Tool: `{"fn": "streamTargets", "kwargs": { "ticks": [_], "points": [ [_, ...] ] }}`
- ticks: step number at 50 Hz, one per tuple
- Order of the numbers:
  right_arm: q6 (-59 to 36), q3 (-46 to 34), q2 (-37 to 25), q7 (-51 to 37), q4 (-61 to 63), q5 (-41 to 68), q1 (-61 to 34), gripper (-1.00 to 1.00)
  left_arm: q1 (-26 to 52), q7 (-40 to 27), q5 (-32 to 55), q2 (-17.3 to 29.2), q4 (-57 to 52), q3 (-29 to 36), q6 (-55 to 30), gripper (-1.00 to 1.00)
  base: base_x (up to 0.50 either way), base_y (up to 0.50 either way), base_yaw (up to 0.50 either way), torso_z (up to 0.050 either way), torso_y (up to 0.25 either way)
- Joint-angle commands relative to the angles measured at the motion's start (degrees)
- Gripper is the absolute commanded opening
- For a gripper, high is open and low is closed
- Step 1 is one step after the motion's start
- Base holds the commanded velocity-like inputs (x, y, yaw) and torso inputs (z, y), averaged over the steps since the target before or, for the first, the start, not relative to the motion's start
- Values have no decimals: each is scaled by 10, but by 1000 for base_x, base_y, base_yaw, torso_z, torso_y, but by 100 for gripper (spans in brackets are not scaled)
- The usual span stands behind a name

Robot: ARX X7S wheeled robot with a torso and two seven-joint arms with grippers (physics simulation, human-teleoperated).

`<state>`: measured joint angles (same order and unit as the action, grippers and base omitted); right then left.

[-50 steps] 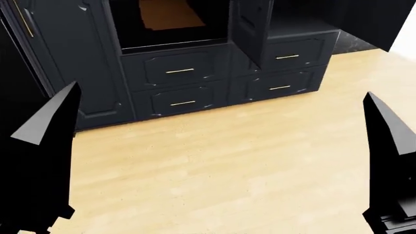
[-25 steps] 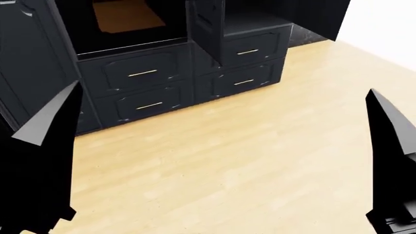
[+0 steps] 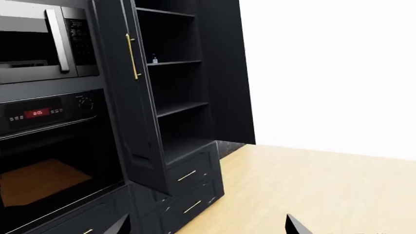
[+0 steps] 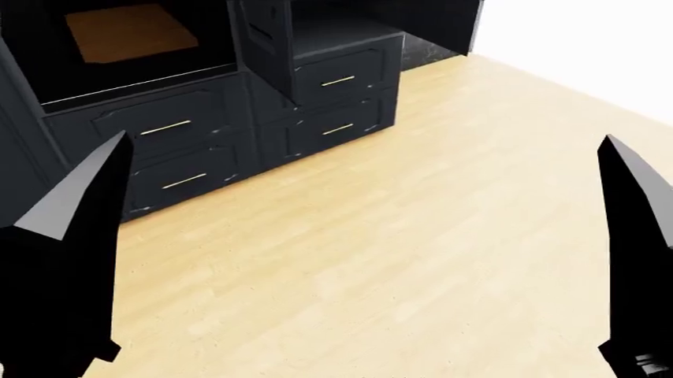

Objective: Pick the bar from the counter and place it in the cabinet.

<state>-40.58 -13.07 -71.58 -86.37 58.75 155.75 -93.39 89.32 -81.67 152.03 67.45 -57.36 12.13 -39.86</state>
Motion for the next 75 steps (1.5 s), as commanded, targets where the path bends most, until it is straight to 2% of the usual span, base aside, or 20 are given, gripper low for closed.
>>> {"fn": "streamTargets", "kwargs": {
  "ticks": [1,19,29,45,66,75],
  "points": [
    [4,-5,-6,3,-1,6,-17,100,20,-6,10,-2,2,9,5,100,-20,13,-500,0,0],
    [11,32,-32,19,7,18,8,100,89,-36,36,-23,0,59,24,100,-12,8,-500,0,0],
    [8,50,-32,19,5,21,22,100,116,-43,39,-33,4,82,28,100,0,0,-100,0,0],
    [1,46,-32,14,-2,30,5,100,101,-20,22,-22,0,82,26,100,0,0,-188,0,0],
    [5,53,-41,21,1,31,11,100,113,-21,29,-22,-4,90,34,100,0,0,-405,0,0],
    [7,59,-44,22,3,33,17,100,92,-6,22,-9,-11,78,34,100,0,0,-500,0,0]
  ]
}}
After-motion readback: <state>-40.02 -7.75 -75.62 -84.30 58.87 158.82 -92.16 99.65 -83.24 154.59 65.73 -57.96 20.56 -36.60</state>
